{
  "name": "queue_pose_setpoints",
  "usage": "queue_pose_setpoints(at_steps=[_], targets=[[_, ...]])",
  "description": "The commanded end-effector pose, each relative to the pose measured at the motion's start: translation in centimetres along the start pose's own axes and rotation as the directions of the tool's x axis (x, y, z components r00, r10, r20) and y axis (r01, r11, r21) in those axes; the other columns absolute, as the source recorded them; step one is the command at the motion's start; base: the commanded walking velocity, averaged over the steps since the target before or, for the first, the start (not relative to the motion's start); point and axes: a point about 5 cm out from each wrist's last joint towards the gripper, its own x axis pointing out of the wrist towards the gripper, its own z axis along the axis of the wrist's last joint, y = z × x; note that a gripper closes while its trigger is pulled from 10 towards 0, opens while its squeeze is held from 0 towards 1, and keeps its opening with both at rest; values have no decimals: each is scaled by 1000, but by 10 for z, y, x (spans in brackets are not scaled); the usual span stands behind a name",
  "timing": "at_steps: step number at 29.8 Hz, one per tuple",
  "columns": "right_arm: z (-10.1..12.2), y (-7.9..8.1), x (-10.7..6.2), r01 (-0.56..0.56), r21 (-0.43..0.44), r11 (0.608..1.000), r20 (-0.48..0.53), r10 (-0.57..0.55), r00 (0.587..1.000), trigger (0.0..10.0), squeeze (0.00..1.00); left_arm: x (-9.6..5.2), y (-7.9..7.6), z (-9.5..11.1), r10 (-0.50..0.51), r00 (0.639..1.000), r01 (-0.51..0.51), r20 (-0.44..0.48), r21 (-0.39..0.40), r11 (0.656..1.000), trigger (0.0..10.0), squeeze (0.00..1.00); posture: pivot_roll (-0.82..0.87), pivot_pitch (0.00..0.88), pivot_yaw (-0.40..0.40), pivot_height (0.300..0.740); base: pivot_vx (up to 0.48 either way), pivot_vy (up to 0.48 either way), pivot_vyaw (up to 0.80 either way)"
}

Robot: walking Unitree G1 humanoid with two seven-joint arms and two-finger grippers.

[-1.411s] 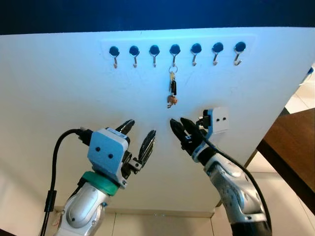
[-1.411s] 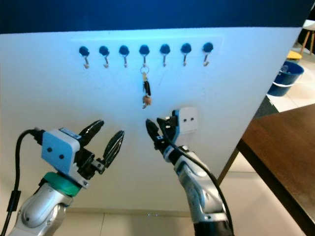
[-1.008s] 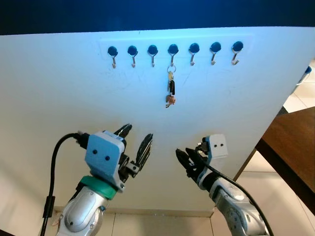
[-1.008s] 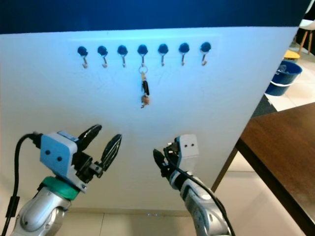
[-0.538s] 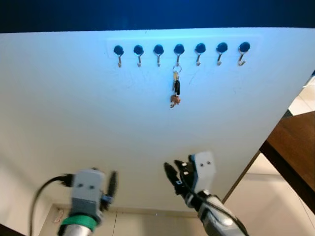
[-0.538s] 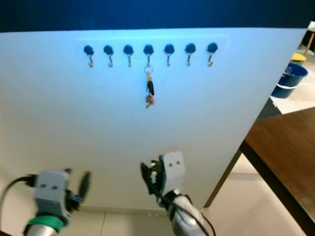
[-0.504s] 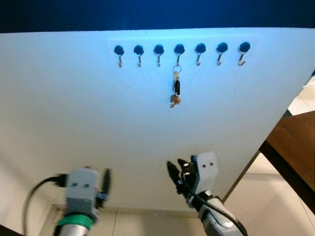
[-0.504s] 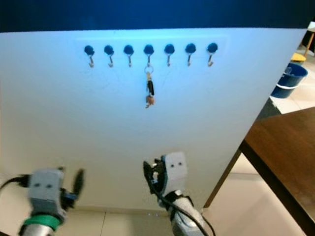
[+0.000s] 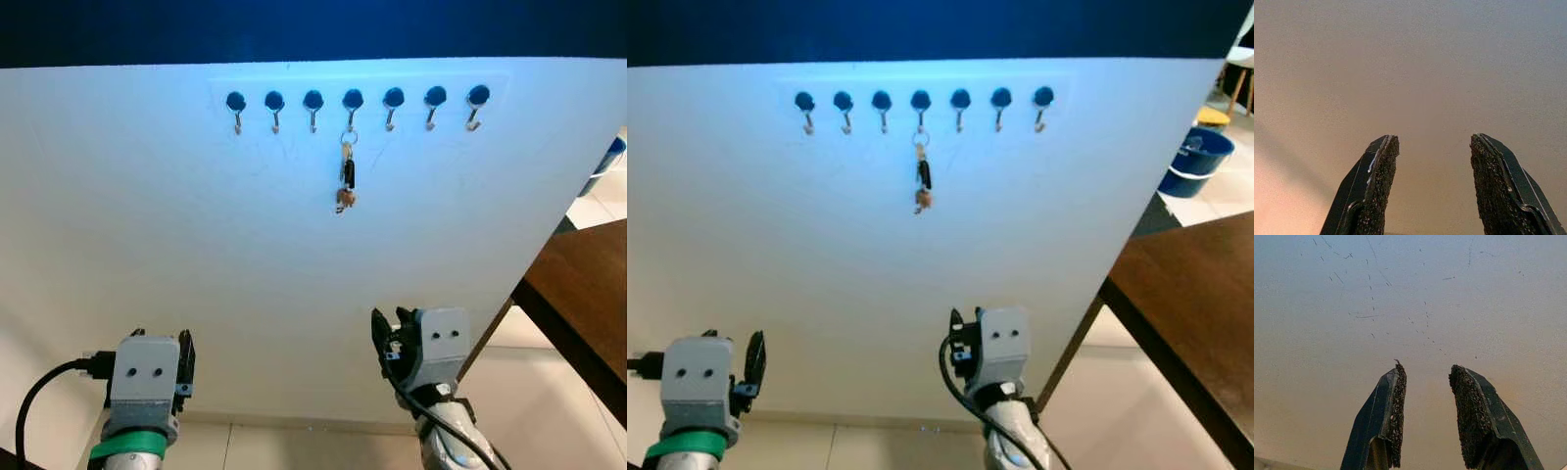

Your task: Hang keys on a hook

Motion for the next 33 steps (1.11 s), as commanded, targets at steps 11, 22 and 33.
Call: queue_pose_setpoints(at_steps=[11, 22, 33], targets=[[-1, 5, -5, 20, -28, 999, 10, -19, 1000, 10000, 0, -3, -1, -4, 19, 1000, -18, -18, 15, 1000, 10000, 0, -128, 128, 116, 740, 0, 0, 0], [-2, 5, -5, 23, -29, 999, 0, -23, 1000, 10000, 0, -4, -1, -3, -7, 1000, 6, -10, -107, 994, 10000, 0, -127, 127, 118, 740, 0, 0, 0], [-2, 4, -7, 29, -31, 999, 0, -29, 1000, 10000, 0, -5, -2, -4, -12, 1000, 10, -9, -123, 992, 10000, 0, -131, 122, 120, 740, 0, 0, -364]])
